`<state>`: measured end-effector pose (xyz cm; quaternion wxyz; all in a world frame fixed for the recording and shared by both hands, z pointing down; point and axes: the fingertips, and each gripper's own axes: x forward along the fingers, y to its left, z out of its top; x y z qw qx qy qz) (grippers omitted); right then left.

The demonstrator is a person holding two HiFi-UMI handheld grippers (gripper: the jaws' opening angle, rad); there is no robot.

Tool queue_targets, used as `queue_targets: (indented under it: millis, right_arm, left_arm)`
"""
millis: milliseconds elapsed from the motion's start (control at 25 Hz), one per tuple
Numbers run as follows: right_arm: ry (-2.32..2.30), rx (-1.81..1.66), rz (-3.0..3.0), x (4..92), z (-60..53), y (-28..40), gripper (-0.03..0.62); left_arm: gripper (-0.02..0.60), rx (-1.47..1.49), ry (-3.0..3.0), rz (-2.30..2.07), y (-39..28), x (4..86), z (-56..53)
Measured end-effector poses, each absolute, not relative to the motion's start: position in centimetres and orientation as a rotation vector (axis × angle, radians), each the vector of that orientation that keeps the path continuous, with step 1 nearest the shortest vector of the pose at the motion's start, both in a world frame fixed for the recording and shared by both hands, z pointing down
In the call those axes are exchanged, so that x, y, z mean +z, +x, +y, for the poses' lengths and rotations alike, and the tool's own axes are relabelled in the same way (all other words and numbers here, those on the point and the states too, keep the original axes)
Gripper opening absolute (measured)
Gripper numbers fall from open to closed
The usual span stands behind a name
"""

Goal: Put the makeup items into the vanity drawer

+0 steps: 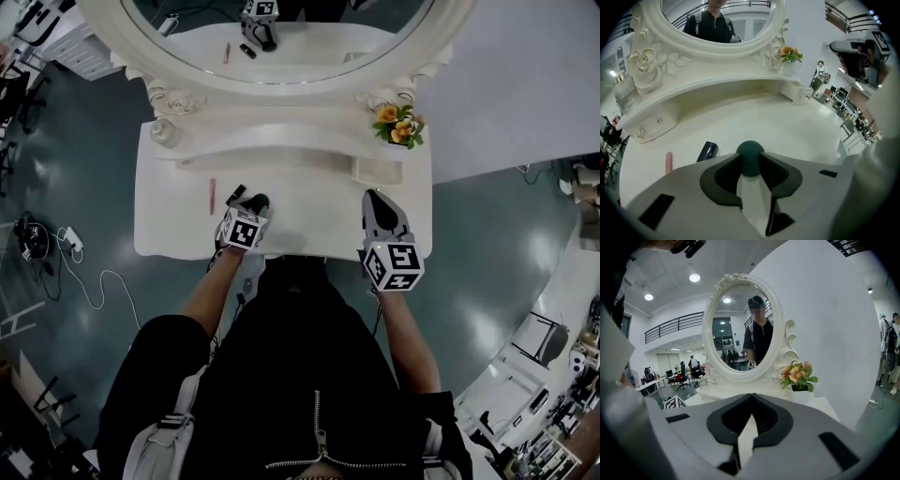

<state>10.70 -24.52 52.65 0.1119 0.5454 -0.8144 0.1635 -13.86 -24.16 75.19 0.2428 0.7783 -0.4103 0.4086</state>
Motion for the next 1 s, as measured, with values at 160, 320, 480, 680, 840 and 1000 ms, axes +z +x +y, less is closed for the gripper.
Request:
queue_targets:
  millis: [160, 320, 480, 680, 840, 1000]
  right_arm:
    - [1.597, 0.470, -2.394, 52.5, -24.3, 10.7, 0.006]
    - [1.595, 0.457, -2.403, 52.1, -24.6, 10.9, 0.006]
    - [1.600, 0.427, -2.419, 51.3, -25.2, 11.0, 0.006]
    - [1.616, 0.382, -2.451, 49.7, -26.2, 11.1, 0.006]
    - [1.635, 0.366, -2.465, 48.8, -27.0, 11.4, 0.006]
    - [1.656, 0.371, -2.462, 48.6, -27.1, 11.9, 0.006]
  left_arm:
    - [0.052, 1.120, 2.124, -1.109, -13.7, 74.9, -23.6]
    - [0.048, 1.064, 2.173, -1.133, -13.3, 73.8, -24.1]
    - [0.048, 0.977, 2.208, -1.181, -13.1, 71.0, -25.3]
    - [0.048, 0.851, 2.293, -1.264, -13.0, 65.6, -27.9]
    - [0.048, 0.762, 2.362, -1.299, -12.5, 61.5, -29.8]
    - [0.048, 0.742, 2.405, -1.277, -11.3, 59.9, -30.5]
